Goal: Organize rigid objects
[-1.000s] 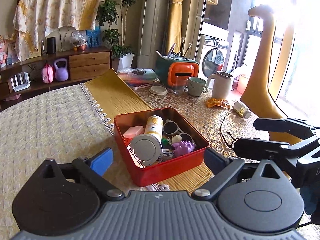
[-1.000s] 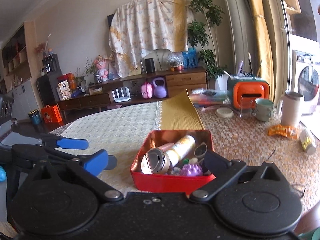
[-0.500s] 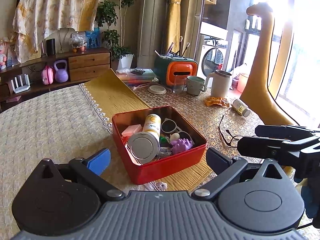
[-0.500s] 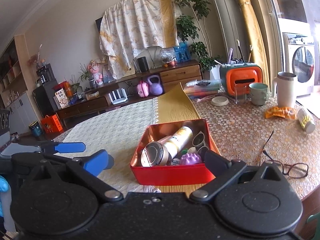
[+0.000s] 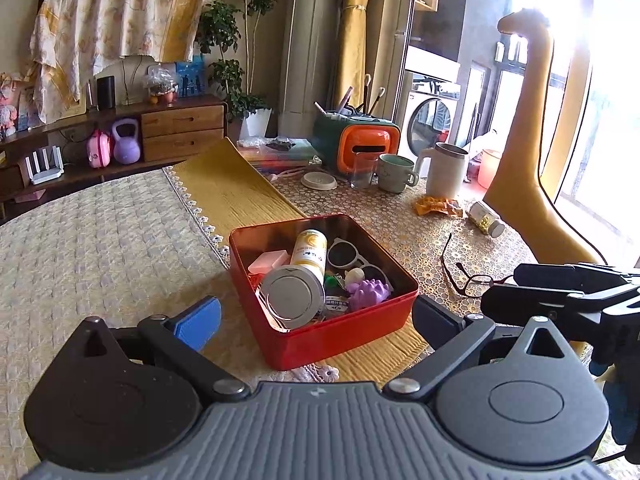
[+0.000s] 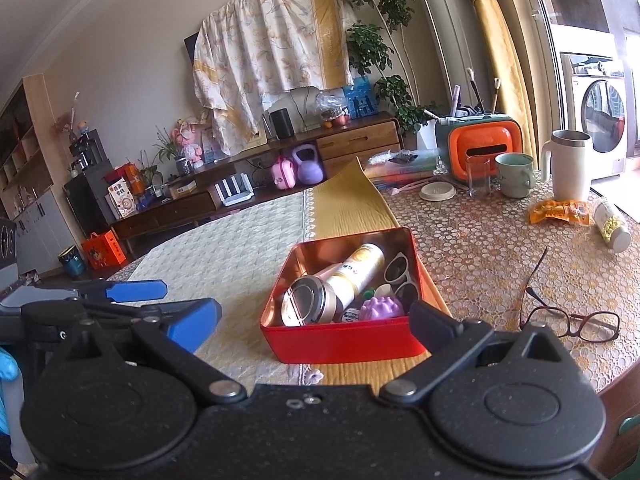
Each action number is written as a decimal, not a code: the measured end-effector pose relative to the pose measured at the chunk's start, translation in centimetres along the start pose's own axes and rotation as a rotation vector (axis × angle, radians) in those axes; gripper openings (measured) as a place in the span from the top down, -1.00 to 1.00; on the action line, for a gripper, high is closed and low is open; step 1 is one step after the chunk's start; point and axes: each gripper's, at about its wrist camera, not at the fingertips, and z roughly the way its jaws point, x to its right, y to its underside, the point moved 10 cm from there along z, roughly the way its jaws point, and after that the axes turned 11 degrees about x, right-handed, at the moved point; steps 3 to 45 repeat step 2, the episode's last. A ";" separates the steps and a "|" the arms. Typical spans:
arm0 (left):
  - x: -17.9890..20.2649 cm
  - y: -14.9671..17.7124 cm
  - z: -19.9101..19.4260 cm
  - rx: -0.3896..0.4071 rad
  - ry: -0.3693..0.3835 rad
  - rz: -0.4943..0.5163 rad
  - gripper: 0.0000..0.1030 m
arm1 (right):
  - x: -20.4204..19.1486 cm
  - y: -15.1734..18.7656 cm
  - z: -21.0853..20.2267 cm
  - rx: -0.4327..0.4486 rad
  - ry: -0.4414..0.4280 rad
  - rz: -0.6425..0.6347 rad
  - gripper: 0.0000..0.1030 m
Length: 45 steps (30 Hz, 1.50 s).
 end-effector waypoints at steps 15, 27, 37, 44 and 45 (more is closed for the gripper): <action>0.0 0.0 0.1 -0.001 -0.005 0.000 -0.99 | 0.0 0.0 0.0 -0.002 0.002 0.000 -1.00; 0.0 0.0 0.1 -0.001 -0.005 0.000 -0.99 | 0.0 0.0 0.0 -0.002 0.002 0.000 -1.00; 0.0 0.0 0.1 -0.001 -0.005 0.000 -0.99 | 0.0 0.0 0.0 -0.002 0.002 0.000 -1.00; 0.0 0.0 0.1 -0.001 -0.005 0.000 -0.99 | 0.0 0.0 0.0 -0.002 0.002 0.000 -1.00; 0.0 0.0 0.1 -0.001 -0.005 0.000 -0.99 | 0.0 0.0 0.0 -0.002 0.002 0.000 -1.00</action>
